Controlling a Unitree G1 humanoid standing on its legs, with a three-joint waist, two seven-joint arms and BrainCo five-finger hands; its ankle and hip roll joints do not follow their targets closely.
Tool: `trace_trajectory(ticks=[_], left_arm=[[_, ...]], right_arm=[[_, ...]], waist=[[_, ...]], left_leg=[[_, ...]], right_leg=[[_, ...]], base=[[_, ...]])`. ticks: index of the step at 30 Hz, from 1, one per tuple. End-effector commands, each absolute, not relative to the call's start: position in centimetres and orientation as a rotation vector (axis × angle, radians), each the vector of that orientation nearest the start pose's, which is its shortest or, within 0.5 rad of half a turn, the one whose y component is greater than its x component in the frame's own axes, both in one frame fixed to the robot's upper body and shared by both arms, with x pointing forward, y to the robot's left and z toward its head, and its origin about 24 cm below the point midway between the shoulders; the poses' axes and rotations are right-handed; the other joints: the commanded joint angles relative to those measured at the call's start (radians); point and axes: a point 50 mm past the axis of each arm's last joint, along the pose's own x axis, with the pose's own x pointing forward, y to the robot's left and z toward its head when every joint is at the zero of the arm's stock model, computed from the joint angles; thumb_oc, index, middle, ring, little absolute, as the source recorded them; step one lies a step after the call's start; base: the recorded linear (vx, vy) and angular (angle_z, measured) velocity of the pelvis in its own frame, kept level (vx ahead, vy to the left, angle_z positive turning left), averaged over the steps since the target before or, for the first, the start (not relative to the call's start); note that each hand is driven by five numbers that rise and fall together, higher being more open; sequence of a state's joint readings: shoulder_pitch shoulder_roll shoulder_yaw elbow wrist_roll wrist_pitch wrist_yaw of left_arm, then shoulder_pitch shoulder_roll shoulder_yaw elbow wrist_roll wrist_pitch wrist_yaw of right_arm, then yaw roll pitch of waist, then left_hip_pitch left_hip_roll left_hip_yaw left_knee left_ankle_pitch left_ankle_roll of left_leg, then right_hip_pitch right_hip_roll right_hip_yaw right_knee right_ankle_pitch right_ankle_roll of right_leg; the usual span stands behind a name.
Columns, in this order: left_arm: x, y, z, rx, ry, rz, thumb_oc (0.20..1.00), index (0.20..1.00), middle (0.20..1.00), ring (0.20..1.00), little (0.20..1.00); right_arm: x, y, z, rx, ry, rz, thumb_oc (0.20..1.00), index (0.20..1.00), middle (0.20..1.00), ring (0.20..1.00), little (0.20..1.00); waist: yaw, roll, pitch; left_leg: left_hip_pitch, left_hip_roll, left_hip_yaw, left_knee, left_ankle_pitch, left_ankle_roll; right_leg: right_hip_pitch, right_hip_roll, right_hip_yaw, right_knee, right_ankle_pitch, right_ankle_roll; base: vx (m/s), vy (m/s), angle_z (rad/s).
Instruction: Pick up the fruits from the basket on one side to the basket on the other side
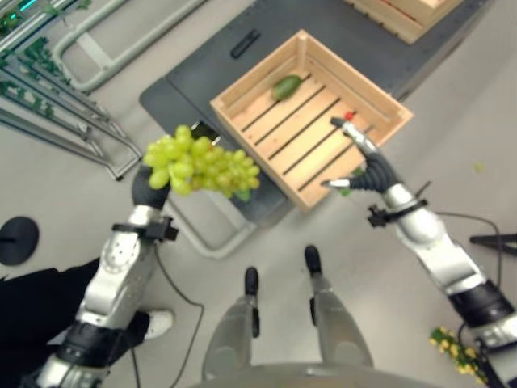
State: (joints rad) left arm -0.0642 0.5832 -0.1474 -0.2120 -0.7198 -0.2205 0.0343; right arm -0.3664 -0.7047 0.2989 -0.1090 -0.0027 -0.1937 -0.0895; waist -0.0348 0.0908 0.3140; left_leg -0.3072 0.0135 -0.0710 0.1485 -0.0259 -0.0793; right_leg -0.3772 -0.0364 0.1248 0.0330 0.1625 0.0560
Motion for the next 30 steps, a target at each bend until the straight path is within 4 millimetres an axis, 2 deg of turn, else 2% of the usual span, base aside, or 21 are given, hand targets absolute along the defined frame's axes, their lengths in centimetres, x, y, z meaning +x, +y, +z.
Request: trace_trajectory(ticks=[1,8,14,19,24,30], left_arm=[[25.4,18.0,15.8,-0.164,-0.484,-0.315,0.200,0.200,0.200,0.200,0.200],[26.8,15.5,15.8,-0.193,-0.470,-0.387,0.200,0.200,0.200,0.200,0.200],[28.0,13.2,16.1,-0.202,-0.456,-0.450,0.200,0.200,0.200,0.200,0.200],[29.0,11.2,16.6,-0.206,-0.458,-0.494,0.200,0.200,0.200,0.200,0.200],[30.2,9.6,17.2,-0.200,-0.456,-0.504,0.200,0.200,0.200,0.200,0.200],[30.1,8.6,17.2,-0.220,-0.453,-0.528,0.200,0.200,0.200,0.200,0.200]], right_arm=[[29.0,-13.9,18.8,-0.601,-0.666,0.356,1.000,1.000,1.000,1.000,1.000],[30.8,-10.2,18.1,-0.512,-0.615,0.441,1.000,1.000,1.000,1.000,1.000],[31.9,-7.6,18.0,-0.508,-0.591,0.485,1.000,1.000,1.000,1.000,1.000],[32.8,-6.1,17.6,-0.372,-0.517,0.519,1.000,1.000,1.000,1.000,1.000],[33.0,-4.6,18.0,-0.302,-0.501,0.574,1.000,1.000,1.000,1.000,1.000],[32.7,-4.2,17.4,-0.278,-0.483,0.588,1.000,1.000,1.000,1.000,1.000]], waist=[[0.004,-0.044,-0.091],[0.024,-0.059,-0.102],[0.037,-0.071,-0.113],[0.047,-0.082,-0.118],[0.053,-0.096,-0.116],[0.058,-0.103,-0.119]], left_leg=[[-0.064,-0.017,0.018,0.015,0.027,0.001],[-0.037,-0.019,0.006,0.025,0.010,0.003],[-0.029,-0.024,-0.006,0.025,0.004,0.003],[-0.031,-0.024,-0.015,0.023,0.007,0.002],[-0.030,-0.025,-0.022,0.022,0.009,-0.001],[-0.029,-0.024,-0.028,0.025,0.006,0.000]], right_leg=[[0.079,0.029,0.017,-0.008,-0.167,0.020],[0.113,0.028,0.000,0.001,-0.182,0.012],[0.126,0.024,-0.018,-0.001,-0.187,0.012],[0.132,0.022,-0.026,-0.004,-0.188,0.012],[0.137,0.023,-0.031,-0.001,-0.191,0.011],[0.145,0.021,-0.035,-0.005,-0.194,0.012]], base=[[0.02,-0.025,0.11],[0.03,-0.020,0.12],[0.01,-0.009,0.06],[0.01,-0.018,0.08],[0.00,-0.013,0.09],[0.00,-0.005,0.02]])
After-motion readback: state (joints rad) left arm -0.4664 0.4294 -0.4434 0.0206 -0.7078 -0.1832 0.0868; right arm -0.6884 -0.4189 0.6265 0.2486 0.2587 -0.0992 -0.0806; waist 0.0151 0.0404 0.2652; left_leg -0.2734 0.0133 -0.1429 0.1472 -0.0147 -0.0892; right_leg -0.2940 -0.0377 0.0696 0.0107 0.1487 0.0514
